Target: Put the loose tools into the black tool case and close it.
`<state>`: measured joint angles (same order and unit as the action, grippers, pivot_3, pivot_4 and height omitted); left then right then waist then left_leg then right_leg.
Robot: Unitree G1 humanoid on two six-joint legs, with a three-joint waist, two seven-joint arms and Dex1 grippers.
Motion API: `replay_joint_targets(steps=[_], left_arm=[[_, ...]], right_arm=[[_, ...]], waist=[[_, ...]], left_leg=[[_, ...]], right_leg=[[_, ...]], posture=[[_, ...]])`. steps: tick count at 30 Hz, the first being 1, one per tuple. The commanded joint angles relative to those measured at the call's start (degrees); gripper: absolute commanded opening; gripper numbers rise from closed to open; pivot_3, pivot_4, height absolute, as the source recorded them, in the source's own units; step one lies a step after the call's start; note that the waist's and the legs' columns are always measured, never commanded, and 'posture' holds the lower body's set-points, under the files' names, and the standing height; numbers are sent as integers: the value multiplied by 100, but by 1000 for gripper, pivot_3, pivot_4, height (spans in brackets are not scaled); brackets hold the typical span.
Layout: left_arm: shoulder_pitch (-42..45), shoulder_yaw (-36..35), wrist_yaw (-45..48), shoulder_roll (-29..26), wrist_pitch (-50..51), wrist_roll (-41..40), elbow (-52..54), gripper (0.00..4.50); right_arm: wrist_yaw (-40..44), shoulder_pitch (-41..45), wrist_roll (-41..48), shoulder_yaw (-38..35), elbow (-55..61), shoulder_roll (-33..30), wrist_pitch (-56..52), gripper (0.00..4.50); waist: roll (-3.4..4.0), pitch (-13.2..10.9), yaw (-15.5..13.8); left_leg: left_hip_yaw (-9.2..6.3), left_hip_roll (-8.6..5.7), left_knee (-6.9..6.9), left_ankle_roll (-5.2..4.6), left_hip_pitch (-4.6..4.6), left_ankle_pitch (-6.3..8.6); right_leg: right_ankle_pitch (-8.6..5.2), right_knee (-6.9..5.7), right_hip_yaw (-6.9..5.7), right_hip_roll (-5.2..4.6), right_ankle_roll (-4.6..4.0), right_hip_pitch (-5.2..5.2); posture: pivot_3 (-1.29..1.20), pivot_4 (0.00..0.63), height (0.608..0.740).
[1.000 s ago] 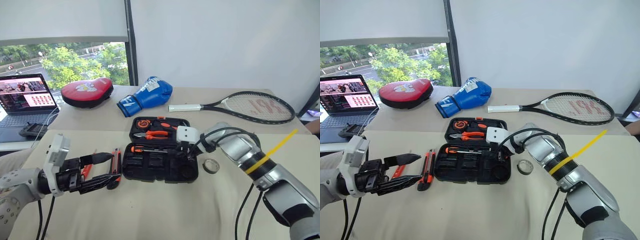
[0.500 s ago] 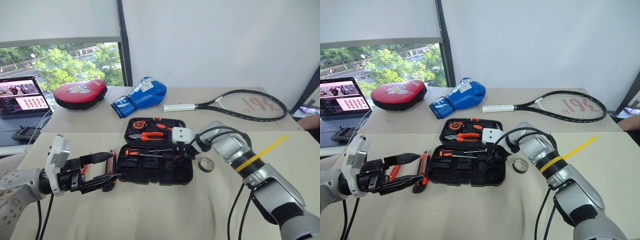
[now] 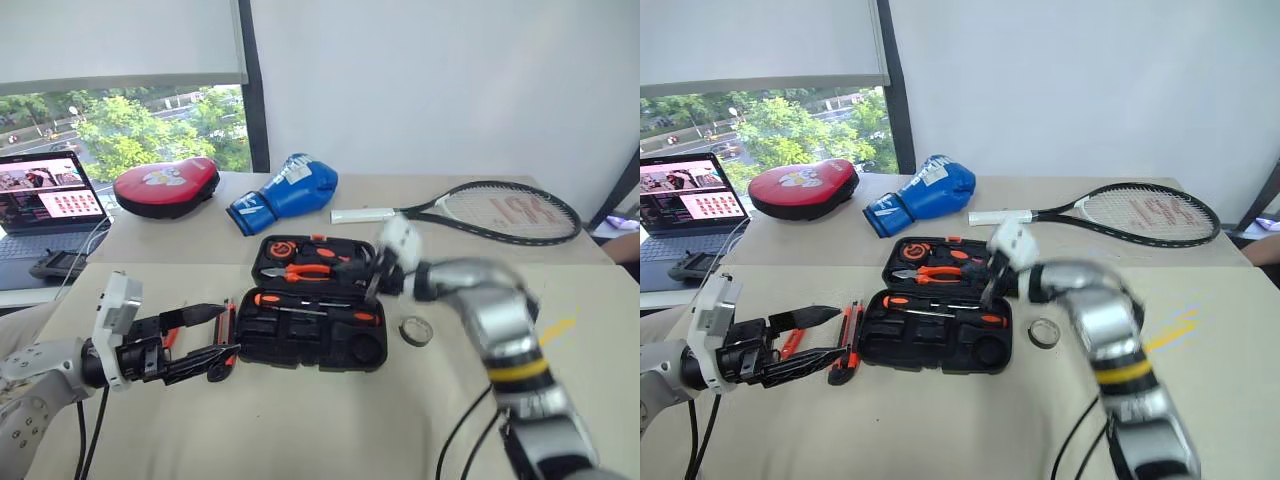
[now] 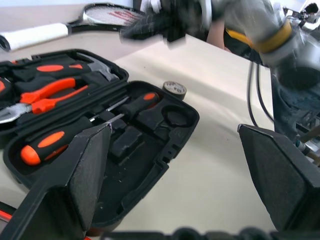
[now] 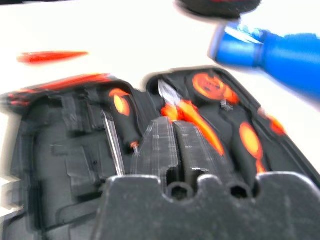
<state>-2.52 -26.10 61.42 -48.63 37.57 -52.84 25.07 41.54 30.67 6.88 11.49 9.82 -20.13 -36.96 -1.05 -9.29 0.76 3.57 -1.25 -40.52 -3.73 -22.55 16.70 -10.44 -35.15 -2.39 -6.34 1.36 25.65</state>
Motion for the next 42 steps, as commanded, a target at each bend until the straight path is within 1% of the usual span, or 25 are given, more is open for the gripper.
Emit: replay_joint_targets(steps=[1,3,6,9,11,14,15,16,18,19,21,23,24,26,27,28,29,30,31,33,35,38,39,41,42], left_arm=[[108,-52,64,-67,-111,-7,-16,4354],[160,-8,91,-85,-118,25,-77,4354],[232,52,108,-85,-123,67,-137,4354],[223,64,125,-72,-119,114,-117,4354],[162,22,132,-71,-130,142,-115,4354],[47,-40,143,-68,-168,198,-114,4354],[6,-58,105,-57,-191,242,-112,4354],[-32,-75,-23,-27,-218,335,-105,4354],[-83,-150,-463,115,-317,603,-108,4354],[-86,-194,-636,190,-369,682,-126,4354],[-69,-269,-1087,316,-366,875,-223,4354],[-39,-285,-1518,384,-295,1101,-344,4354],[54,-326,-1979,450,-40,1170,-487,4354],[119,-270,-2629,448,197,1556,-676,4354],[177,-257,-2942,484,363,1643,-710,4354],[220,-212,-3155,476,477,1752,-714,4354],[256,-149,-3321,443,566,1874,-711,4354],[308,-99,-3554,414,774,1977,-688,4354],[379,-105,-3779,431,1078,1975,-670,4354],[469,-58,-4066,451,1762,1842,-492,4354],[611,-46,-4259,571,2381,1623,-398,4354],[810,91,-4555,696,2772,1756,-496,4354],[782,203,-4662,664,2780,1952,-586,4354],[763,249,-4747,713,2972,2006,-699,3838],[762,274,-4728,724,2999,2010,-703,3695]], right_arm=[[-832,-162,-342,70,391,280,22,22],[-1193,-288,-355,49,271,594,-25,22],[-1441,-406,-733,440,-105,649,136,22],[-1074,-453,-1250,1296,-416,208,311,22],[-467,-477,-1267,1784,-266,-152,242,22],[-78,-420,-1546,2200,-230,-527,439,22],[-83,-391,-1643,2218,-249,-585,599,22],[-166,-379,-1633,2072,-243,-552,718,22],[-419,-450,-1419,1531,34,-428,1163,22],[-499,-511,-1142,1197,126,-254,1398,22],[-107,-587,-190,477,578,-72,1156,22],[72,-611,634,-212,1077,51,920,595],[118,-572,1119,-569,1362,65,705,806],[227,-498,1857,-1042,1779,-30,304,1585],[458,-558,2132,-1192,2011,-284,158,1819],[603,-633,2310,-1303,2187,-505,43,2217],[715,-712,2479,-1402,2340,-725,-71,2506],[845,-827,2630,-1498,2505,-999,-179,2911],[895,-922,2761,-1591,2631,-1203,-272,3142],[1045,-1173,3104,-1981,2841,-1671,-460,3870],[1145,-1372,3296,-2329,2923,-2047,-514,4423],[1316,-1656,3442,-2663,2961,-2500,-481,4423],[1356,-1740,3499,-2763,2991,-2621,-474,4423],[1400,-1856,3723,-2932,3081,-2788,-519,4500],[1398,-1899,3776,-2968,3118,-2842,-491,4500]], waist=[[0,0,30],[0,0,41],[0,0,28],[-1,1,14],[-3,2,16],[-21,20,12],[-30,26,11],[-42,34,10],[-56,42,6],[-56,42,3],[-57,40,-3],[-54,36,12],[-44,28,1],[-42,26,-10],[-43,26,-12],[-42,26,-27],[-43,25,-62],[-44,26,-80],[-46,26,-95],[-47,24,-121],[-48,23,-135],[-53,22,-145],[-55,22,-147],[-55,22,-145],[-54,22,-131]], left_leg=[[9,-5,0,0,-5,-5],[18,-3,0,5,-8,-15],[17,10,0,18,-7,-25],[13,14,0,20,-1,-28],[13,17,0,17,23,-26],[7,23,22,9,75,-19],[8,24,28,7,85,-15],[8,24,32,10,96,-12],[7,26,52,15,115,-10],[7,27,58,19,118,-10],[5,28,67,25,116,-12],[4,33,70,28,101,-14],[4,33,69,31,87,-15],[-6,31,66,30,72,-18],[-7,32,66,29,75,-17],[-13,32,67,23,75,-13],[-15,30,67,17,74,-10],[-21,26,67,-6,72,4],[-22,27,68,-4,72,3],[-22,22,67,-2,63,2],[-20,21,65,3,60,-1],[-19,20,63,2,60,0],[-20,22,62,2,61,0],[-21,23,62,2,64,0],[-21,24,64,2,64,0]], right_leg=[[0,-12,7,7,0,16],[6,-17,10,17,-8,25],[11,-19,6,39,-18,26],[10,-19,9,54,-21,18],[10,-11,9,57,-21,-12],[1,16,5,64,-21,-66],[-5,16,7,64,-20,-71],[-10,15,7,64,-22,-77],[-23,14,7,64,-34,-88],[-26,15,7,64,-38,-89],[-28,15,8,62,-42,-83],[-27,11,11,63,-43,-67],[-26,7,12,62,-45,-54],[-21,5,8,52,-48,-43],[-21,5,4,50,-48,-46],[-21,7,0,50,-48,-49],[-22,7,-2,48,-47,-50],[-22,10,-9,41,-47,-50],[-22,11,-12,35,-47,-51],[-22,13,-14,20,-46,-46],[-22,13,-11,7,-46,-45],[-22,14,-11,0,-45,-48],[-22,13,-11,1,-44,-49],[-22,11,-9,3,-45,-51],[-22,10,-5,4,-45,-51]], posture=[[0,150,740],[0,150,740],[0,150,740],[0,150,740],[0,150,740],[0,150,740],[0,150,740],[0,150,740],[0,150,740],[0,150,740],[0,150,740],[0,150,740],[0,150,740],[0,150,740],[0,150,740],[0,150,740],[0,150,740],[0,150,740],[0,150,740],[0,150,740],[0,150,740],[0,150,740],[0,150,740],[0,150,740],[0,150,740]])
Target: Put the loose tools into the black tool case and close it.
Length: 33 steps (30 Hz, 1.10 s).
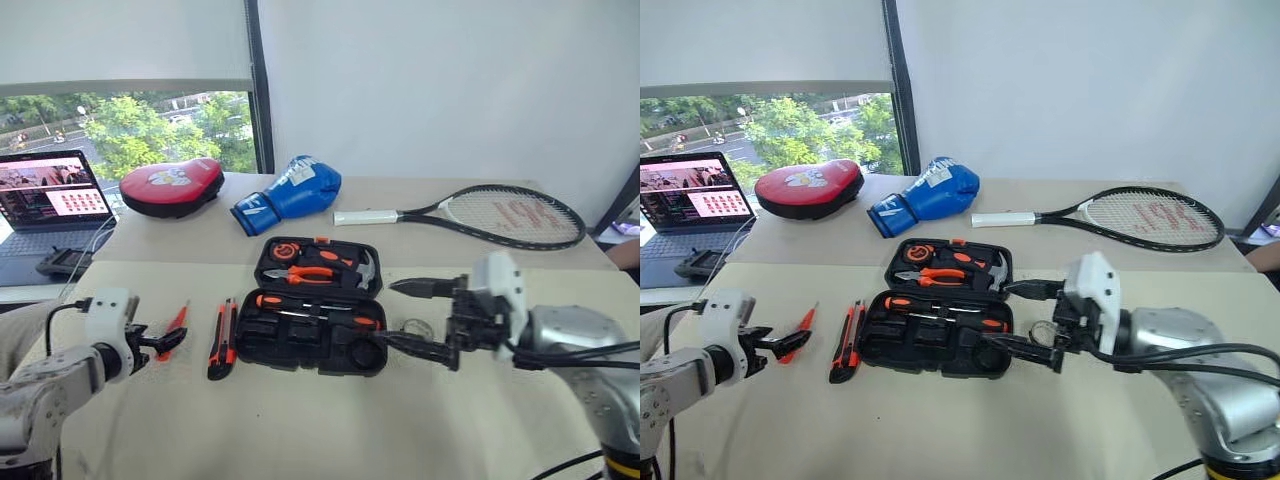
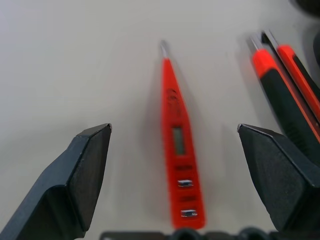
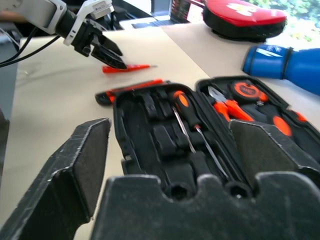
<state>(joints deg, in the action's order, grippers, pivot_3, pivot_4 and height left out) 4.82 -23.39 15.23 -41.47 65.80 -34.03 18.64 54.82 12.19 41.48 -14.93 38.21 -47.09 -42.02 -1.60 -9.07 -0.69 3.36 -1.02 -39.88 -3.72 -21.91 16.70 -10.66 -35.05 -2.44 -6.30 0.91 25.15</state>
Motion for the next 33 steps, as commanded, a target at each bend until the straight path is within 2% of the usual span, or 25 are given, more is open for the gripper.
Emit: replay_joint_targets(steps=[1,5,9,11,14,16,18,22,25,29,33], left_arm=[[33,24,-79,20,200,126,-54,3337],[-26,85,47,-14,164,211,-111,1873],[176,-186,580,230,-424,-101,-57,450],[421,-314,999,312,-678,-409,-12,447],[1136,292,2571,-306,-1242,-651,-53,447],[1711,1216,3820,-762,-1689,-428,-298,447],[2316,2239,4786,-978,-2530,234,-813,447],[3682,3755,5914,-555,-3827,1400,-2385,447],[4379,4489,6433,-122,-4851,2214,-3639,447],[4854,4850,6838,270,-5863,2792,-4769,447],[5060,4952,6967,493,-6360,3194,-5390,447]], right_arm=[[57,-97,367,-359,310,-189,45,4500],[-10,-317,614,-555,473,-250,118,4500],[-167,-420,756,-619,588,-180,214,4500],[-241,-437,808,-643,633,-150,269,4500],[-339,-631,868,-786,793,-107,387,4500],[-441,-867,925,-918,906,-92,386,4500],[-550,-1150,861,-1054,1051,-85,422,4500],[-785,-1729,973,-1477,1363,-88,385,4500],[-950,-2212,1087,-1848,1648,-98,329,4500],[-1214,-2749,1268,-2290,1969,-74,330,4500],[-1499,-3297,1466,-2581,2179,-92,492,4500]], waist=[[0,0,18],[0,0,-4],[0,0,-23],[-3,-2,-49],[-33,-15,-119],[-35,-14,-150],[-9,-2,-174],[6,-3,-168],[-4,-8,-151],[-7,-11,-99],[-9,-11,-102]], left_leg=[[2,4,1,0,4,0],[0,6,1,-4,5,2],[0,2,0,-4,2,2],[-1,0,-1,-3,-4,1],[-10,1,-14,24,-22,-15],[-14,-1,-21,38,-37,-24],[-12,-11,-18,32,-32,-25],[23,-28,-22,-25,-17,-13],[23,-23,-53,-73,-34,12],[25,-12,-95,-97,-51,26],[25,-16,-108,-113,-60,35]], right_leg=[[0,-2,4,2,0,0],[0,-3,12,-6,-1,-2],[0,0,15,-19,-1,-3],[0,2,13,-24,-1,-1],[0,0,6,-24,-2,6],[3,2,-10,-7,-9,14],[3,5,-14,11,-9,7],[1,10,-10,15,-6,-12],[6,7,-12,26,4,-10],[11,6,-7,40,29,-7],[11,8,-5,29,51,-8]], posture=[[0,150,740],[0,150,740],[0,150,740],[0,150,740],[0,150,740],[0,150,740],[0,150,740],[0,150,740],[0,150,740],[0,150,740],[0,150,740]])
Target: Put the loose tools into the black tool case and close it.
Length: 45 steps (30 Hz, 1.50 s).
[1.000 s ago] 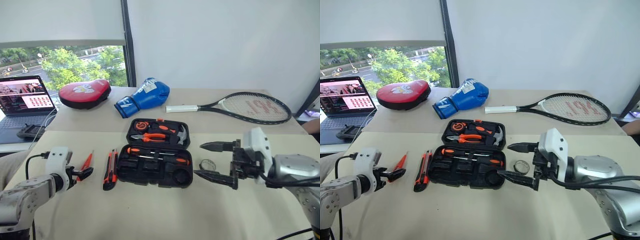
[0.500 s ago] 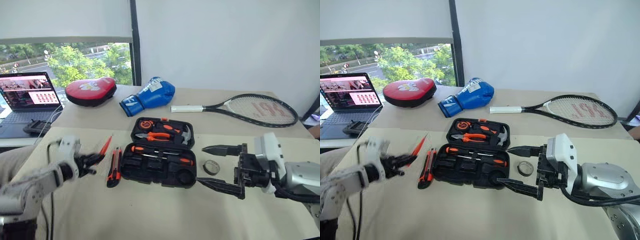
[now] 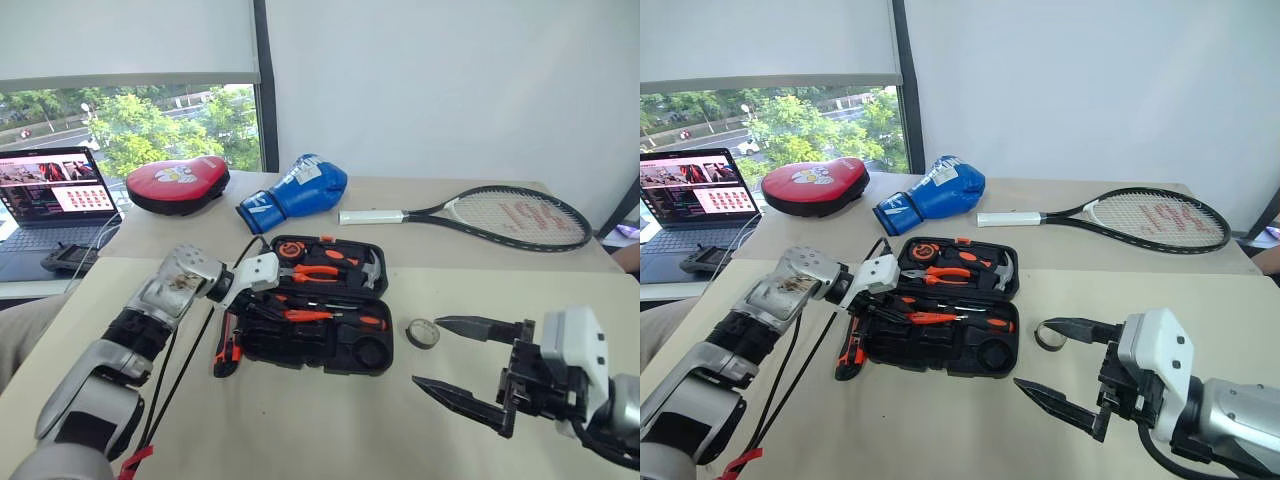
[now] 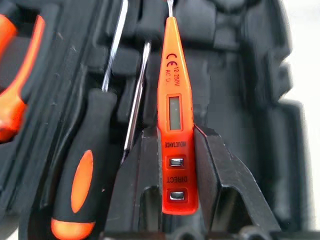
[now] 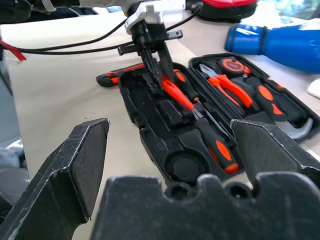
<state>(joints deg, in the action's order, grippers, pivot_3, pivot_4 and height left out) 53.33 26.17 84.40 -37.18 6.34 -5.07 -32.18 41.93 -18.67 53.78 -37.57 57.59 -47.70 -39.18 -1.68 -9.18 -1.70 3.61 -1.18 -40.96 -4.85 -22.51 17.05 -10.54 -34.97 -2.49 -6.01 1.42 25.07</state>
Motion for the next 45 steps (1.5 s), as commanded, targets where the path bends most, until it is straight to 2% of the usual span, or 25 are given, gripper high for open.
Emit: replay_joint_targets(steps=[1,12,21,23,24,27,28,29,32,36,39,41,45], left_arm=[[222,-27,54,80,-499,357,-410,447],[341,-175,178,185,-1258,748,-1173,447],[287,-282,416,232,-1231,773,-1352,447],[247,-268,672,189,-968,566,-1197,1453],[259,-393,612,248,-898,499,-1182,1625],[275,-772,699,293,-452,147,-871,2801],[275,-846,766,171,18,-221,-572,3089],[339,-1066,798,150,591,-500,-386,3089],[498,-1641,574,185,1897,-1029,-87,2579],[156,-2159,-161,297,2740,-1384,535,1112],[-733,-2518,-1183,594,2879,-1493,1581,80],[-1362,-2619,-1788,810,2761,-1414,2251,80],[-2156,-2685,-2634,1103,2604,-1266,2937,80]], right_arm=[[-252,-304,272,-321,241,-64,284,4500],[-568,-755,337,-238,241,-331,777,4500],[-600,-1031,316,-261,241,-449,1014,4500],[-595,-1077,313,-278,241,-459,1047,4500],[-598,-1090,313,-279,241,-465,1059,4500],[-585,-1155,315,-309,241,-465,1099,4500],[-592,-1128,265,-285,241,-452,1088,4500],[-603,-1079,222,-243,241,-436,1055,4500],[-641,-875,138,-71,197,-443,1013,4500],[-612,-676,71,60,126,-430,984,4500],[-589,-588,28,112,76,-417,972,4500],[-578,-579,1,123,71,-405,968,4500],[-584,-616,-15,113,115,-374,950,4500]], waist=[[0,0,0],[0,0,17],[0,0,31],[0,0,44],[0,1,50],[0,0,53],[-1,0,50],[-3,-2,51],[-3,-2,50],[-2,-1,46],[2,2,50],[4,2,50],[-8,-4,29]], left_leg=[[0,0,-4,-5,-1,3],[-1,1,-39,-24,1,15],[-1,2,-41,-24,2,15],[-1,3,-42,-24,3,15],[-1,3,-41,-24,3,15],[-1,3,-41,-25,1,16],[-1,2,-42,-26,-2,16],[-1,2,-44,-26,-7,16],[-13,7,-78,-28,-42,17],[-14,1,-83,-38,-34,23],[-12,-1,-82,-35,-29,22],[-12,-1,-82,-9,-28,8],[-13,0,-82,9,-36,-3]], right_leg=[[2,0,0,-3,3,-1],[13,-3,9,-15,26,-11],[15,-6,11,-15,28,-12],[15,-6,10,-13,28,-13],[15,-6,10,-13,28,-13],[14,-7,10,-13,29,-11],[15,-6,10,-13,29,-9],[15,-6,9,-13,29,-6],[18,-14,0,-10,34,12],[17,-9,4,-15,48,-1],[17,-11,9,-17,51,-5],[16,-8,13,-20,51,-5],[18,-9,16,-27,50,2]], posture=[[0,150,740],[0,150,740],[0,150,740],[0,150,740],[0,150,740],[0,150,740],[0,150,740],[0,150,740],[0,150,740],[0,150,740],[0,150,740],[0,150,740],[0,150,740]])
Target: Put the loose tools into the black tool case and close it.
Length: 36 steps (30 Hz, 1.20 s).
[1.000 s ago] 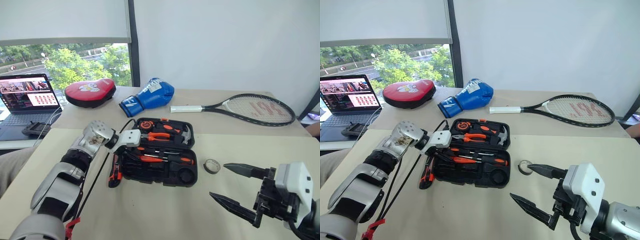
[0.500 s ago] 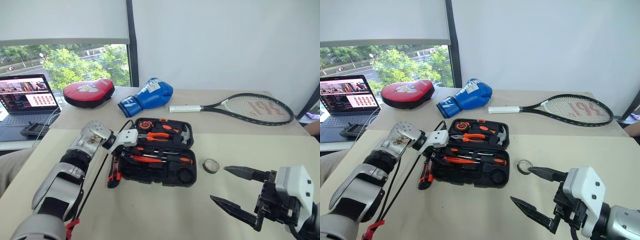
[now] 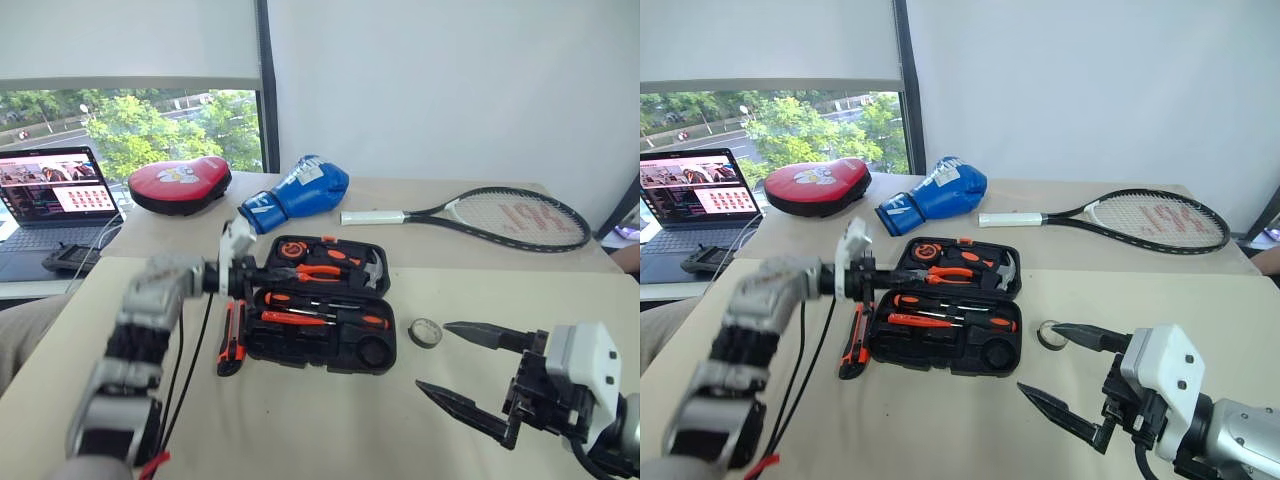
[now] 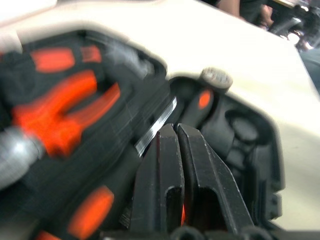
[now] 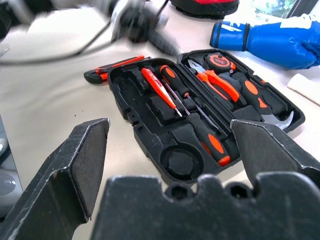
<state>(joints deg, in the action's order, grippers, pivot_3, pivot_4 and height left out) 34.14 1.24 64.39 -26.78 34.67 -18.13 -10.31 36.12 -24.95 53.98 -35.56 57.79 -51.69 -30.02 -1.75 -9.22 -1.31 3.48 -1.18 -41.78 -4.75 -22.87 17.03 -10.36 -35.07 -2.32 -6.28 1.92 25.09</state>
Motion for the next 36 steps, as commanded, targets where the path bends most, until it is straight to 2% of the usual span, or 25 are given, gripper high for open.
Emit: replay_joint_targets(steps=[1,4,9,15,20,25,31,33,36], left_arm=[[-393,-160,-775,87,-254,76,865,80],[-733,-7,-1041,94,-212,101,1103,80],[-932,502,-1369,-5,-335,597,775,80],[-938,950,-1461,-148,-242,905,511,80],[-978,702,-1357,-219,-256,619,659,80],[-1148,1023,-1216,-776,-847,1151,641,80],[-1240,1272,-1440,-991,-1531,1706,278,80],[-1242,1188,-1507,-936,-1679,1678,204,80],[-1277,417,-1335,-438,-1583,537,635,80]], right_arm=[[-14,0,-24,-94,109,31,26,4500],[-24,-61,-9,-146,157,45,17,4500],[-40,-111,-11,-168,202,47,11,4500],[-52,-113,-11,-148,217,27,7,4500],[-46,-3,-100,47,159,25,24,4500],[105,246,-253,331,-65,-8,82,4500],[242,608,-375,585,-254,-25,83,4500],[265,660,-405,622,-265,-9,65,4500],[274,680,-421,626,-248,22,44,4500]], waist=[[0,0,-21],[3,1,-71],[17,10,-111],[49,29,-99],[88,63,-85],[89,67,-66],[120,91,-110],[118,94,-108],[120,95,-98]], left_leg=[[-3,1,1,1,-1,0],[-5,0,2,0,5,2],[-8,0,2,-29,15,19],[-4,7,22,-36,95,29],[-3,8,23,-36,101,29],[1,10,39,-30,107,29],[5,6,53,-31,125,29],[4,8,59,-30,135,30],[6,9,79,-30,152,29]], right_leg=[[3,3,1,-4,-4,0],[4,4,8,-19,-5,-6],[7,3,3,-17,-10,-13],[0,15,2,-25,-14,-86],[-5,16,0,-24,-13,-88],[-7,15,2,-23,-16,-84],[-22,26,2,-35,-38,-89],[-23,28,4,-38,-39,-91],[-22,34,6,-43,-31,-95]], posture=[[0,150,740],[0,150,740],[0,150,740],[0,150,740],[0,150,740],[0,150,740],[0,150,740],[0,150,740],[0,150,740]])
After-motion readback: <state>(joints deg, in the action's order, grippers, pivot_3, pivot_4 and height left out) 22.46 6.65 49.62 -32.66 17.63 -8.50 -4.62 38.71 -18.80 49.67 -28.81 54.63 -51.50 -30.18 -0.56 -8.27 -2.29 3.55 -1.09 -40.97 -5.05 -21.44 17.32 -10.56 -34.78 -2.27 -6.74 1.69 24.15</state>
